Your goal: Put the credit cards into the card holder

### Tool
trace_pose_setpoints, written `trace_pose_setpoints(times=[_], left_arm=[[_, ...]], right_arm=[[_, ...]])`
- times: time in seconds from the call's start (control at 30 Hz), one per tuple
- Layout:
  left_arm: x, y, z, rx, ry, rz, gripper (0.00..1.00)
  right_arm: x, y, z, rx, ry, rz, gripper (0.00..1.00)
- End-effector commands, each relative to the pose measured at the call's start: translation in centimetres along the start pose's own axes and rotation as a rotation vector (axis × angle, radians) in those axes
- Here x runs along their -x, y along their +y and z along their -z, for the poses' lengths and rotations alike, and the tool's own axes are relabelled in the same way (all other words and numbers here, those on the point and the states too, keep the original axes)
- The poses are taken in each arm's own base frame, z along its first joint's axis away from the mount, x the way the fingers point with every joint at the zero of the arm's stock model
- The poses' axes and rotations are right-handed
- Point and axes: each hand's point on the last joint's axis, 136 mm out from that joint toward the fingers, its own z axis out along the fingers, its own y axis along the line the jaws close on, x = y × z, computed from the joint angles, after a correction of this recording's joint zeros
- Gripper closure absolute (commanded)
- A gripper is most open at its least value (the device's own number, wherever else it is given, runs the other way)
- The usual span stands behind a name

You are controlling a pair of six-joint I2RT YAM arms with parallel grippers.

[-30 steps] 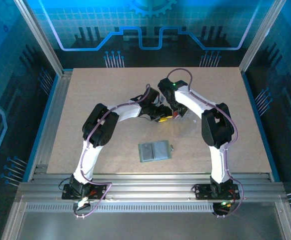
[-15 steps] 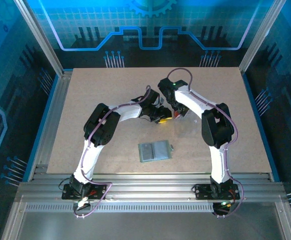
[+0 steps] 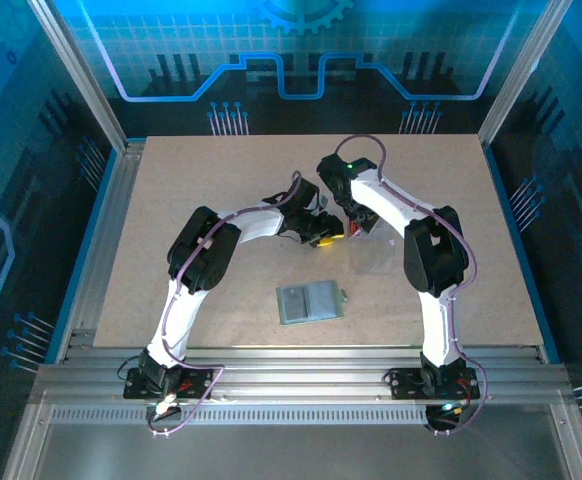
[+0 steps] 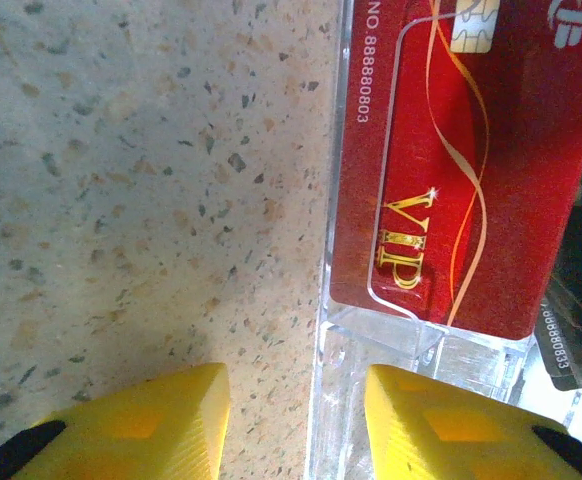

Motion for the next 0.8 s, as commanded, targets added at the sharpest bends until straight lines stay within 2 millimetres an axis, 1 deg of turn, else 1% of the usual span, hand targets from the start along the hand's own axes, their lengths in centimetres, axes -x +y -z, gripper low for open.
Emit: trace_pose_setpoints(times=[0.0,0.07,0.13,0.23,0.37,0.63,0.77], left_arm=[[-0.1,-0.4,-0.2,-0.027,0.023,0.002,0.59],[-0.1,-0.4,-0.2,-0.026,0.023,0.003,0.59],[-0.2,-0.3,-0.2,-0.025,0.023,0.003,0.59],[-0.2,-0.2,-0.2,-0.025,0.023,0.006,0.59],[-0.2,-0.2,-0.1,-0.025,0.023,0.004,0.59],[-0.1,-0.2,-0.1,-0.028,0.022,0.008,0.59],[-0.1,-0.1,-0.1,-0.027,0.021,0.01,0.59]], right_arm=[[0.0,-0.8,0.6,0.043,0.007,-0.03,0.71],[0.0,-0.5,0.6,0.062,0.006,-0.03,0.64],[0.1,0.1,0.4,0.083,0.016,-0.025,0.61],[0.0,0.8,-0.1,0.103,0.031,-0.016,0.6],[0.0,1.3,-0.6,0.106,0.045,-0.008,0.59],[-0.5,0.8,-1.5,0.039,0.069,0.016,0.59],[-0.7,0.6,-1.6,0.025,0.071,0.019,0.59]])
